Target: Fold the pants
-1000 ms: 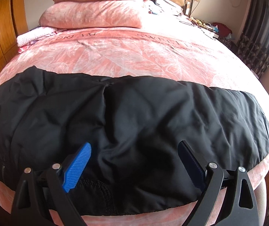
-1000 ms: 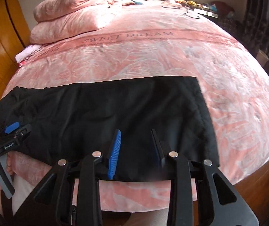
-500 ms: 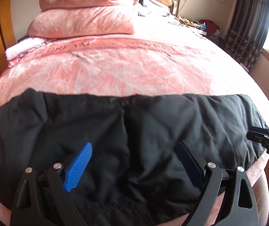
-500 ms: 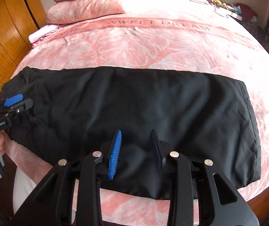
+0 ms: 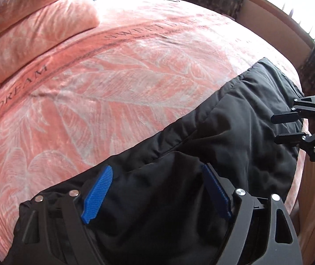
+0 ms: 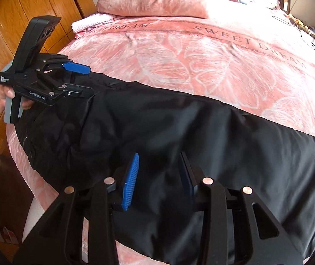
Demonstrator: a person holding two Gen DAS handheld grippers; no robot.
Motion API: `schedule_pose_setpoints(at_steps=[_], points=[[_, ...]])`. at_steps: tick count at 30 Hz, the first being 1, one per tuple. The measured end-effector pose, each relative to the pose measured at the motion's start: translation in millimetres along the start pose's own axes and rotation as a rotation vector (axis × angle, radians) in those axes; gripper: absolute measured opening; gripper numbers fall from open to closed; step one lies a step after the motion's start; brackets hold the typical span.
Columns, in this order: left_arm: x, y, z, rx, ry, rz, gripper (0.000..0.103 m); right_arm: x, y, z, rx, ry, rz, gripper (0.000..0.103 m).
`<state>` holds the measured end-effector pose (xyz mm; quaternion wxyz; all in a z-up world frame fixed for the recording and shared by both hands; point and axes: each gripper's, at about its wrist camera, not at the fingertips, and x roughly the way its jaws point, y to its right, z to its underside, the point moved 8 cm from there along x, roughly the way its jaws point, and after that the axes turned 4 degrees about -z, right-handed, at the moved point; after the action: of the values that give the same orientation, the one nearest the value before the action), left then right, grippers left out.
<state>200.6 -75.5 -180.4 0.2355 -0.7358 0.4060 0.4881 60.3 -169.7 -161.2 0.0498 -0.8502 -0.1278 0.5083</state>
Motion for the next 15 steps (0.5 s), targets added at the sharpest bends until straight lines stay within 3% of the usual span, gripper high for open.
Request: schedule_pose_setpoints(at_steps=[4, 8, 12, 15], points=[[6, 0, 1, 0.036, -0.054, 0.105, 0.081, 10, -1, 2, 0.009, -0.021, -0.007, 0.040], [8, -9, 3, 0.003, -0.080, 0.186, 0.074, 15, -3, 3, 0.000, -0.031, -0.010, 0.045], [9, -19, 3, -0.036, -0.107, 0.231, 0.066, 18, -4, 4, -0.012, -0.039, -0.001, 0.046], [15, -21, 6, -0.024, -0.151, 0.255, 0.067, 19, -5, 5, -0.018, -0.041, 0.000, 0.048]])
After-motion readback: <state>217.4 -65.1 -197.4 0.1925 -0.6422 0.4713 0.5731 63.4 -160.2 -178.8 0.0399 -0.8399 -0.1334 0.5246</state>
